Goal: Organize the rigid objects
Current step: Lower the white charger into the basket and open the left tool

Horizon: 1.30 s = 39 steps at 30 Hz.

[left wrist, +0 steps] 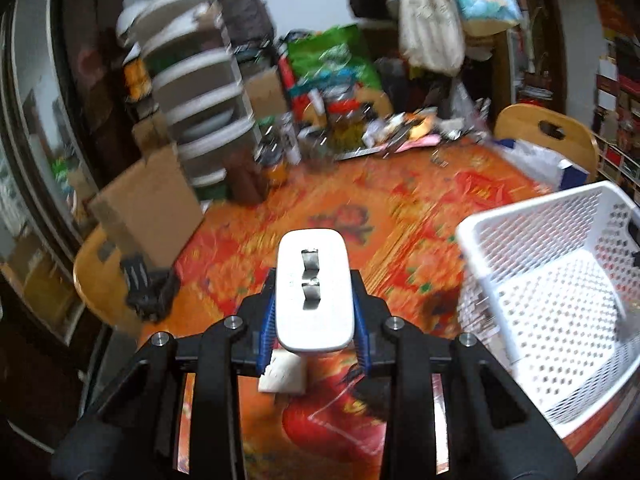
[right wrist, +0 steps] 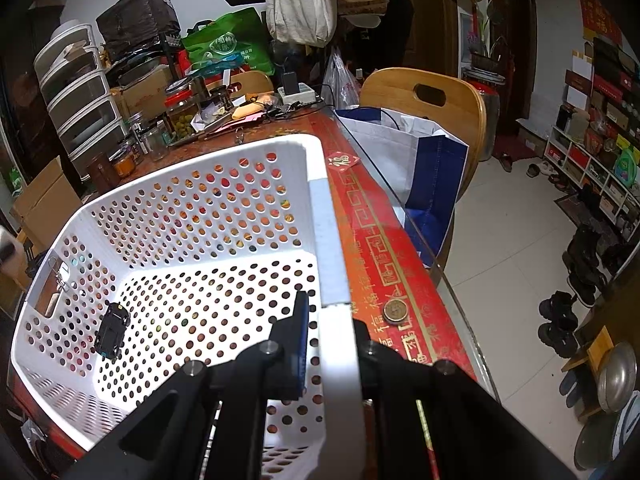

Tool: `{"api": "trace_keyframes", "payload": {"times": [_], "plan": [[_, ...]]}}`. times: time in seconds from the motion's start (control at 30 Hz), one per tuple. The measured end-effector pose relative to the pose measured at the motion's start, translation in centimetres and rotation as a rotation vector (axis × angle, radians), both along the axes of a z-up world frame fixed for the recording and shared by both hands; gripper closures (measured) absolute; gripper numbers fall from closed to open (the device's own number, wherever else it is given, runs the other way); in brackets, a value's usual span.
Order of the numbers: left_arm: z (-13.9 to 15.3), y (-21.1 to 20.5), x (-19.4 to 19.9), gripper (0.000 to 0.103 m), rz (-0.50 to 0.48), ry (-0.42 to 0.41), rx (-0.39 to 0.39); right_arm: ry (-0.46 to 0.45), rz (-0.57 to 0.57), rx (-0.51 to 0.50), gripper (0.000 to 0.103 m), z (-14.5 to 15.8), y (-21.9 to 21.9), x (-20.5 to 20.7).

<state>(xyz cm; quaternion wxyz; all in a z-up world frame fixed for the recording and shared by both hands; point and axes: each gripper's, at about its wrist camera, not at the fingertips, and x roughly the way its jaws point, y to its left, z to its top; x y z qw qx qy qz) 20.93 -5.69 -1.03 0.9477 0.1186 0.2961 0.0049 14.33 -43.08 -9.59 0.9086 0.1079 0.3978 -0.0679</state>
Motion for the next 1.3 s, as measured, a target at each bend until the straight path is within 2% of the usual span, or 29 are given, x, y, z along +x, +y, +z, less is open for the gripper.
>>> {"api": "trace_keyframes", "payload": {"times": [0.13, 0.27, 0.4, 0.57, 0.67, 0.87, 1.0, 1.2, 1.3], "plan": [[2.7, -3.6, -0.5, 0.074, -0.105, -0.010, 0.019, 0.000, -0.001, 0.001, 0.095, 0.0, 0.0, 0.0], [4.2, -8.1, -1.1, 0.074, -0.198, -0.027, 0.074, 0.001, 0.000, 0.000, 0.095, 0.1, 0.0, 0.0], [3.9, -12.9, -0.2, 0.074, -0.289, 0.043, 0.119, 0.001, 0.001, 0.001, 0.095, 0.1, 0.0, 0.0], [1.6, -17.1, 2.3, 0.074, -0.357, 0.207, 0.183, 0.002, 0.006, 0.002, 0.095, 0.2, -0.1, 0.1], [-0.3, -18.6, 3.8, 0.074, -0.376, 0.274, 0.231, 0.003, 0.011, 0.002, 0.095, 0.2, -0.1, 0.3], [-5.5, -21.9, 6.6, 0.074, -0.429, 0.454, 0.339, -0.002, 0.013, 0.010, 0.095, 0.0, -0.3, 0.3], [-8.8, -23.2, 7.4, 0.074, -0.445, 0.537, 0.405, -0.003, 0.017, 0.013, 0.095, 0.0, -0.4, 0.5], [-12.3, -23.8, 8.6, 0.074, -0.458, 0.691, 0.424, -0.002, 0.020, 0.016, 0.095, -0.2, -0.4, 0.5], [-13.2, -24.1, 8.6, 0.073, -0.479, 0.715, 0.475, -0.002, 0.020, 0.017, 0.095, -0.2, -0.4, 0.5]]}}
